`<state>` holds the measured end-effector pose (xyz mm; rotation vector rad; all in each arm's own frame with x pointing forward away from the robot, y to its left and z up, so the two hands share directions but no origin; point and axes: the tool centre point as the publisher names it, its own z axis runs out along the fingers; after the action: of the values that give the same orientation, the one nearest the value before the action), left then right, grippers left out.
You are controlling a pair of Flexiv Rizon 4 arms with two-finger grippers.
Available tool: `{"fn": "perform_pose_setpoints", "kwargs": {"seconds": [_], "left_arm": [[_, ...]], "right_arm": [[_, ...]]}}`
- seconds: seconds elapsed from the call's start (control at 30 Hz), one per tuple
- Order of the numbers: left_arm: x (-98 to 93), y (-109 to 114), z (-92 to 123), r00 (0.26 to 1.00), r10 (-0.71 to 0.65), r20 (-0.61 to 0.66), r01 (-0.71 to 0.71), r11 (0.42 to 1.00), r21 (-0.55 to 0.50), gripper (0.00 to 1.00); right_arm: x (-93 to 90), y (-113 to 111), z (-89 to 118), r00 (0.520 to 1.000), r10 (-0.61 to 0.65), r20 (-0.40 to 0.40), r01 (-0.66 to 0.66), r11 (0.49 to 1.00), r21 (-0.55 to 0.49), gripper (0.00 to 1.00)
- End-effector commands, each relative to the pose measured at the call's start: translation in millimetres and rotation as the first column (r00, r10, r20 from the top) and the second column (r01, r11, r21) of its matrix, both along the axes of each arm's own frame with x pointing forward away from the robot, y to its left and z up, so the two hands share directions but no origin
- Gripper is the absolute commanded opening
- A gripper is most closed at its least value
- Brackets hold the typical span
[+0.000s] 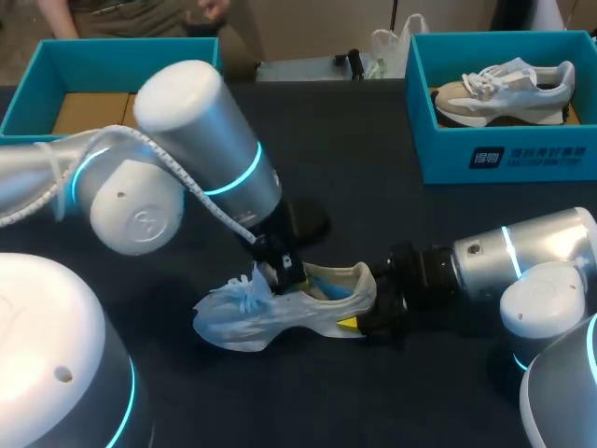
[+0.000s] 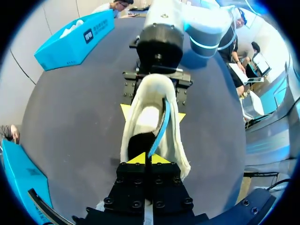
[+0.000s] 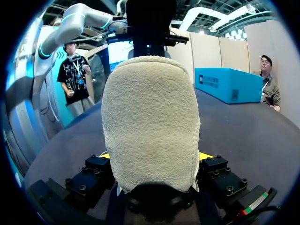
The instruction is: Take the shoe out of the shoebox, open the shoe tongue, remove and reinsert the insole, then place the shoe into the shoebox
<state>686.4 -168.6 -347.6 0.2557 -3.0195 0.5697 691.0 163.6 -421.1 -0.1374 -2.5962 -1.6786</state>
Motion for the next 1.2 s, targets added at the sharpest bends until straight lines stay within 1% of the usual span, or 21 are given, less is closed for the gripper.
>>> {"fn": "perform_pose_setpoints", "kwargs": {"seconds": [0.03,0.37,0.6,0.7,0.93,1.03,1.2], "left_arm": [[-4.0,8.7,9.8,1.0,0.02,0.024,-0.018,0.996,-0.083,0.0],[-5.1,10.1,26.7,0.995,0.067,0.073,-0.055,0.986,-0.158,0.0],[-2.7,12.3,32.5,0.988,0.128,0.09,-0.107,0.972,-0.212,0.0],[-2.3,12.7,33.2,0.987,0.129,0.095,-0.107,0.973,-0.205,0.0],[-1.4,14.4,37.7,0.982,0.159,0.106,-0.13,0.962,-0.238,0.0],[-2.1,13.4,36.0,0.984,0.145,0.105,-0.119,0.968,-0.222,0.0],[-4.1,5.8,36.9,0.988,0.103,0.113,-0.079,0.977,-0.2,0.0]], "right_arm": [[-0.8,1.9,0.4,1.0,-0.001,0.0,0.001,1.0,-0.005,0.0],[-0.8,1.9,0.4,1.0,-0.001,0.0,0.001,1.0,-0.005,0.0],[-0.8,1.9,0.4,1.0,-0.001,0.0,0.001,1.0,-0.005,0.0],[-0.8,1.9,0.4,1.0,-0.001,0.0,0.001,1.0,-0.005,0.0],[-0.8,1.9,0.4,1.0,-0.001,0.0,0.001,1.0,-0.005,0.0],[-0.8,1.9,0.4,1.0,-0.001,0.0,0.001,1.0,-0.005,0.0],[-0.8,1.9,0.4,1.0,-0.001,0.0,0.001,1.0,-0.005,0.0]]}}
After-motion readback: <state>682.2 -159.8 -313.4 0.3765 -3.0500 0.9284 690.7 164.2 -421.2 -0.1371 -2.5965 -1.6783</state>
